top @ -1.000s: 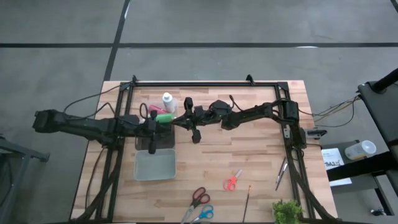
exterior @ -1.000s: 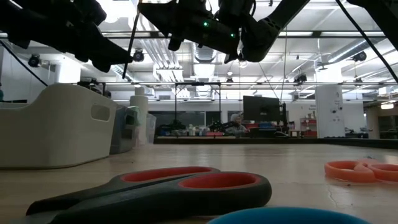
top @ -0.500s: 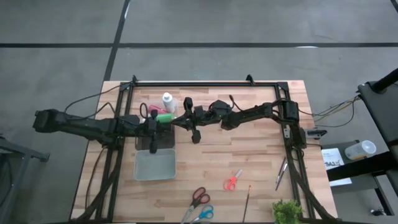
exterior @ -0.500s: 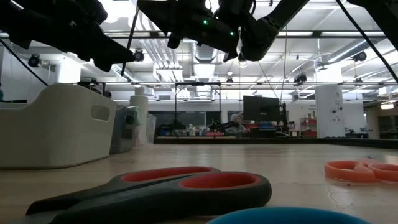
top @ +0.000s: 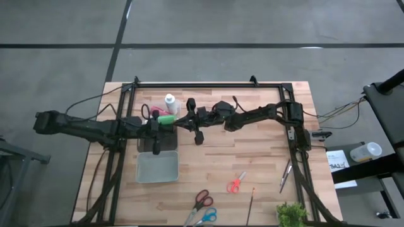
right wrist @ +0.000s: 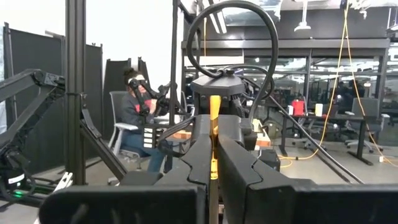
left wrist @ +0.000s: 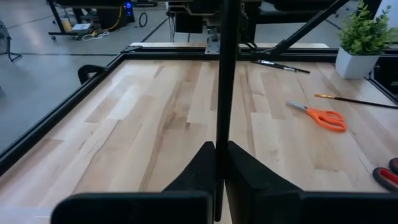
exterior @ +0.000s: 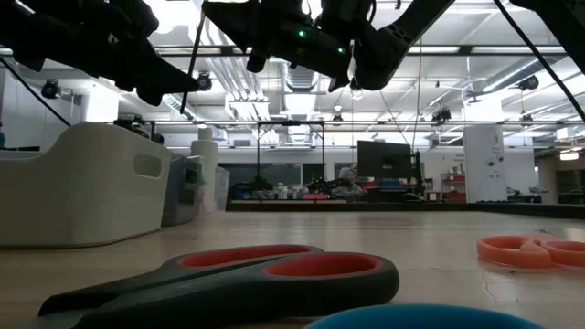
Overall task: Pick & Place Paint Supplies
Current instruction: Put the top orange paint brush into the black bin
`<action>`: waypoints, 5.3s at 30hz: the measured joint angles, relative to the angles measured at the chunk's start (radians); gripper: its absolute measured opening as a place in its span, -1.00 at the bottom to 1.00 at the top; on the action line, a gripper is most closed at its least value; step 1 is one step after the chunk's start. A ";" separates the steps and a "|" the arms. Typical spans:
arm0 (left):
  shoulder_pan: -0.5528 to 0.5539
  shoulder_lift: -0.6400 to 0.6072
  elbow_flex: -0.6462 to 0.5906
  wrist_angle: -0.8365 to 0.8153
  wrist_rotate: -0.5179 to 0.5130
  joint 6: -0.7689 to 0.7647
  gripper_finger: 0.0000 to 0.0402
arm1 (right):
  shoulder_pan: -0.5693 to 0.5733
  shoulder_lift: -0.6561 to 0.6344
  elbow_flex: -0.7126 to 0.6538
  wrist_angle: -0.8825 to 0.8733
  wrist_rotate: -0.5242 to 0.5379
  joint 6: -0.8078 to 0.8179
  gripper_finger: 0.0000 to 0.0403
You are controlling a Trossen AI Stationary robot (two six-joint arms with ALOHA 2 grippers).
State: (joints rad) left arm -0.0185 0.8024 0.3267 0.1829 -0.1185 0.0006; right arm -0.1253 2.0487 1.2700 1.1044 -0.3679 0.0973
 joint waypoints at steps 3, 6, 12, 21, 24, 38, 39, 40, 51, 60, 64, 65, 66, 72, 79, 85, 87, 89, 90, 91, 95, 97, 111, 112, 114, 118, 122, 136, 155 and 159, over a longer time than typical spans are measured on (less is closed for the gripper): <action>0.000 0.000 0.000 -0.001 0.012 0.000 -0.90 | 0.001 0.000 0.000 -0.001 0.000 0.000 -0.94; 0.000 0.000 0.000 -0.003 0.014 0.000 -0.85 | 0.001 0.000 0.000 -0.006 0.000 0.000 -0.94; 0.000 0.000 -0.001 -0.005 0.014 0.000 -0.89 | 0.001 0.000 0.000 -0.015 0.000 -0.007 -0.94; 0.000 0.000 -0.001 -0.022 0.014 0.003 -0.92 | 0.001 0.000 0.000 -0.024 0.000 -0.027 -0.94; 0.000 0.000 -0.001 -0.022 0.014 0.003 -0.92 | 0.001 0.000 0.000 -0.025 -0.002 -0.030 -0.94; 0.000 0.000 -0.001 -0.027 0.014 0.000 -0.93 | 0.001 0.000 0.026 -0.088 -0.008 -0.030 -0.93; 0.000 0.000 -0.001 -0.027 0.014 0.000 -0.93 | 0.001 0.000 0.034 -0.107 -0.008 -0.030 -0.93; 0.000 0.000 -0.001 -0.029 0.014 0.000 -0.93 | 0.001 0.000 0.041 -0.123 -0.008 -0.032 -0.93; 0.000 0.000 -0.002 -0.035 0.014 0.000 -0.93 | 0.005 0.000 0.072 -0.203 -0.011 -0.057 -0.93; 0.000 0.000 -0.002 -0.033 0.015 -0.005 -0.93 | 0.005 0.000 0.079 -0.211 -0.008 0.064 -0.93; 0.000 0.000 -0.002 -0.033 0.018 -0.005 -0.93 | 0.005 0.000 0.079 -0.210 -0.006 0.251 -0.93; 0.000 0.000 -0.002 -0.032 0.018 -0.005 -0.93 | 0.005 0.000 0.079 -0.210 -0.006 0.283 -0.93; 0.000 0.000 -0.002 -0.032 0.018 -0.005 -0.93 | 0.005 0.000 0.079 -0.211 -0.005 0.293 -0.93; 0.000 0.000 -0.002 -0.031 0.015 0.000 -0.93 | 0.005 0.000 0.079 -0.211 -0.005 0.199 -0.94; 0.000 0.000 -0.002 -0.031 0.014 0.003 -0.93 | 0.005 0.000 0.079 -0.211 -0.005 0.159 -0.94; 0.000 0.000 -0.002 -0.034 0.014 0.003 -0.93 | 0.005 0.000 0.078 -0.211 -0.005 0.158 -0.94; 0.000 0.000 -0.002 -0.041 0.014 0.003 -0.93 | 0.005 0.000 0.078 -0.212 -0.005 0.159 -0.94; 0.000 0.000 -0.002 -0.048 0.014 0.003 -0.93 | 0.005 0.000 0.078 -0.212 -0.006 0.174 -0.94; 0.000 0.000 -0.002 -0.049 0.014 0.003 -0.93 | 0.005 0.000 0.078 -0.213 -0.006 0.182 -0.94; 0.000 0.000 -0.002 -0.049 0.014 0.002 -0.93 | 0.005 0.000 0.078 -0.212 -0.006 0.187 -0.94; 0.000 0.000 -0.002 -0.050 0.014 0.000 -0.93 | 0.005 0.000 0.078 -0.212 0.000 0.187 -0.94; 0.000 0.000 -0.001 -0.050 0.014 0.000 -0.93 | 0.005 0.000 0.078 -0.212 0.000 0.190 -0.94; 0.001 -0.001 0.000 -0.049 0.006 -0.008 -0.93 | 0.005 0.002 0.077 -0.207 0.114 0.584 -0.31; 0.001 -0.001 0.000 -0.049 0.007 -0.008 -0.93 | 0.005 0.002 0.077 -0.207 0.116 0.582 -0.26; 0.001 -0.001 0.000 -0.049 0.007 -0.005 -0.93 | 0.006 0.002 0.077 -0.205 0.119 0.577 -0.18; 0.001 -0.001 0.000 -0.050 0.013 -0.004 -0.93 | 0.008 0.002 0.077 -0.203 0.124 0.577 -0.07; 0.001 -0.001 0.000 -0.051 0.014 -0.003 -0.93 | 0.008 0.002 0.077 -0.203 0.125 0.577 -0.03; 0.000 0.000 0.000 -0.049 0.014 0.000 -0.93 | 0.003 -0.030 0.048 -0.225 0.126 0.555 -0.03; 0.000 -0.005 0.085 -0.351 0.017 -0.116 -0.94 | -0.006 -0.288 -0.021 -0.838 0.191 0.470 -0.03; 0.000 -0.006 0.206 -0.642 0.007 -0.244 -0.86 | -0.006 -0.300 -0.021 -0.904 0.190 0.467 -0.03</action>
State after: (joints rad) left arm -0.0181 0.7967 0.5329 -0.4593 -0.1112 -0.2430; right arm -0.1314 1.7484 1.2488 0.2002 -0.1777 0.5640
